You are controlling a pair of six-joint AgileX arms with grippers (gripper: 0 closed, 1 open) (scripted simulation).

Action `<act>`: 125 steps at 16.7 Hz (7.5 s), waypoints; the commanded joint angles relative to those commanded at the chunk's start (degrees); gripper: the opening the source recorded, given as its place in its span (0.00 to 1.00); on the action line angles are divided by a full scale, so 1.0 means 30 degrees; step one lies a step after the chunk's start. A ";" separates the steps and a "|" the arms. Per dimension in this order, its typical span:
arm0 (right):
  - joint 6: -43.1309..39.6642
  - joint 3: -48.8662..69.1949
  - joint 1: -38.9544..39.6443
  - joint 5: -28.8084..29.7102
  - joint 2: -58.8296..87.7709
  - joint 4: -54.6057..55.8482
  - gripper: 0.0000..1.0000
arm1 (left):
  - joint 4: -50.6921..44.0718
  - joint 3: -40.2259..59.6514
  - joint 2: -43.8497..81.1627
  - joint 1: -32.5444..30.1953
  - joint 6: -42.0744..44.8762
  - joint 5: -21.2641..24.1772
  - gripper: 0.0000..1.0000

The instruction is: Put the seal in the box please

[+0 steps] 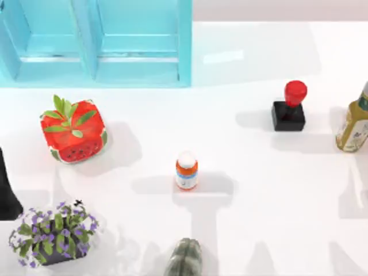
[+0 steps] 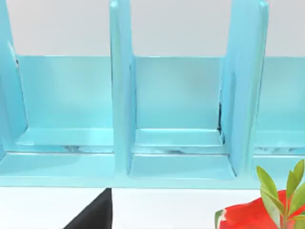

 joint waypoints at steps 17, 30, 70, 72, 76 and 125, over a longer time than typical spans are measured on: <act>0.2505 1.7119 0.0657 0.1483 1.9210 -1.3528 1.00 | 0.0000 0.0000 0.0000 0.0000 0.0000 0.0000 1.00; 0.4517 4.0440 0.4474 0.2091 4.0338 -2.7203 1.00 | 0.0000 0.0000 0.0000 0.0000 0.0000 0.0000 1.00; 0.5830 3.8318 0.5426 0.0673 4.5475 -2.1032 0.25 | 0.0000 0.0000 0.0000 0.0000 0.0000 0.0000 1.00; 0.5830 3.8318 0.5426 0.0673 4.5475 -2.1032 0.10 | 0.0000 0.0000 0.0000 0.0000 0.0000 0.0000 1.00; 0.5830 3.8318 0.5426 0.0673 4.5475 -2.1032 0.00 | 0.0000 0.0000 0.0000 0.0000 0.0000 0.0000 1.00; -0.8898 3.1426 -0.9234 -0.1160 3.3719 -2.6135 0.00 | 0.0000 0.0000 0.0000 0.0000 0.0000 0.0000 1.00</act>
